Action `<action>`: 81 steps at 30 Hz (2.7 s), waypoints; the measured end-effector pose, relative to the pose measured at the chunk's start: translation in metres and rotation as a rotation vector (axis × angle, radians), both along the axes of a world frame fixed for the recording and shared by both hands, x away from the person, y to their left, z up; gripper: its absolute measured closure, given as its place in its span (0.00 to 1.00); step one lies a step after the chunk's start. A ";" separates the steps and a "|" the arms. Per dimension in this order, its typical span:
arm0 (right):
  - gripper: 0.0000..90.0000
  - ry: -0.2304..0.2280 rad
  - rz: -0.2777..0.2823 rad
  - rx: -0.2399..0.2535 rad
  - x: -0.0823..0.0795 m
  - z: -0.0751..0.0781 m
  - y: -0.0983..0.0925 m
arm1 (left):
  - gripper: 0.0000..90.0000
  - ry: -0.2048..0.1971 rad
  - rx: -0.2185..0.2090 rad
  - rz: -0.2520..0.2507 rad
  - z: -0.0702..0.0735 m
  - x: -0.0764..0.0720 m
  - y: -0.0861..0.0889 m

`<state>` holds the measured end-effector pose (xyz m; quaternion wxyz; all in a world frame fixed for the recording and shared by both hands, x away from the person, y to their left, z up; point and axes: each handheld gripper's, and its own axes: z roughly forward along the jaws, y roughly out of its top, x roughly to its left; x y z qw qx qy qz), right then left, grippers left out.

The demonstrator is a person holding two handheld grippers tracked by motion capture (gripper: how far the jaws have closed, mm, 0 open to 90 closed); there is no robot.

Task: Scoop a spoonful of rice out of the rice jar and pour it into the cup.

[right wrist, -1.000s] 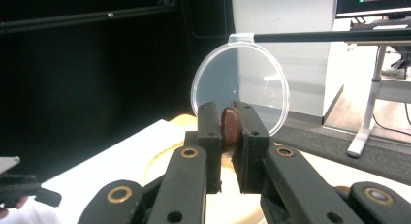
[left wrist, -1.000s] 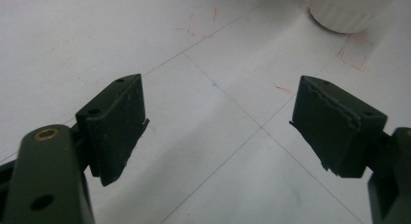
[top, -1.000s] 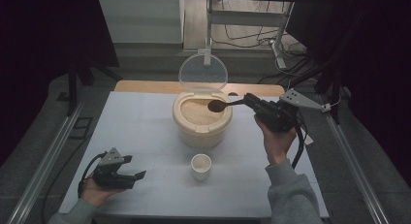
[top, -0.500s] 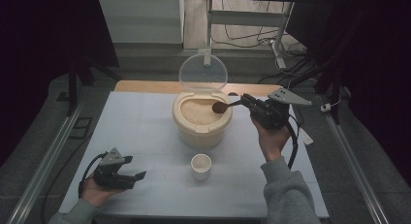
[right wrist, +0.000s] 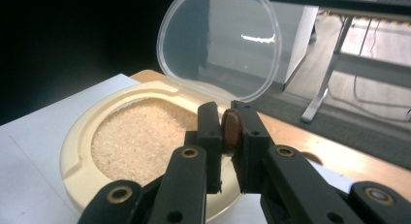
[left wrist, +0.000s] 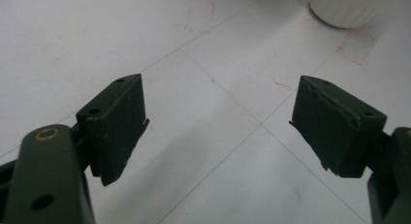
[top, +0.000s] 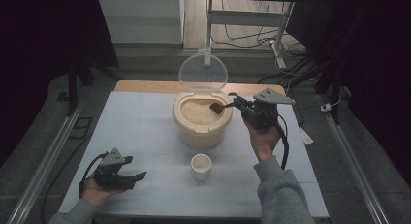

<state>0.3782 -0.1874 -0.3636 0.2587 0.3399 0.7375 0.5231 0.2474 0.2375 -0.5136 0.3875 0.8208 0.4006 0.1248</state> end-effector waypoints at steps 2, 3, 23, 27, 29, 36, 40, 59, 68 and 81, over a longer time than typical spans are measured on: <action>0.92 0.034 0.003 0.019 0.003 -0.005 0.001 | 0.22 0.001 0.002 -0.001 0.000 0.000 0.000; 0.92 0.054 0.003 0.029 0.004 -0.007 0.002 | 0.22 0.002 0.003 -0.001 0.000 0.000 0.000; 0.91 0.314 -0.025 0.338 0.021 -0.033 -0.011 | 0.22 0.004 0.005 -0.004 -0.001 0.001 -0.001; 0.91 0.339 -0.040 0.375 0.021 -0.034 -0.013 | 0.22 0.002 0.006 -0.005 -0.001 0.001 -0.001; 0.91 0.357 -0.042 0.411 0.022 -0.034 -0.016 | 0.22 0.002 0.006 -0.005 0.000 0.001 -0.001; 0.92 0.413 -0.036 0.500 0.023 -0.035 -0.023 | 0.22 0.002 0.006 -0.008 0.000 0.001 -0.002; 0.92 0.459 -0.048 0.528 0.025 -0.037 -0.025 | 0.22 0.002 0.007 -0.010 -0.001 0.001 -0.002; 0.92 0.595 -0.077 0.699 0.029 -0.044 -0.040 | 0.23 0.002 0.011 -0.010 -0.001 0.001 -0.002; 0.92 0.610 -0.075 0.755 0.028 -0.048 -0.047 | 0.23 0.002 0.018 -0.014 -0.001 0.001 -0.003; 0.92 0.632 -0.059 0.811 0.025 -0.047 -0.056 | 0.23 0.002 0.027 -0.017 -0.002 0.001 -0.005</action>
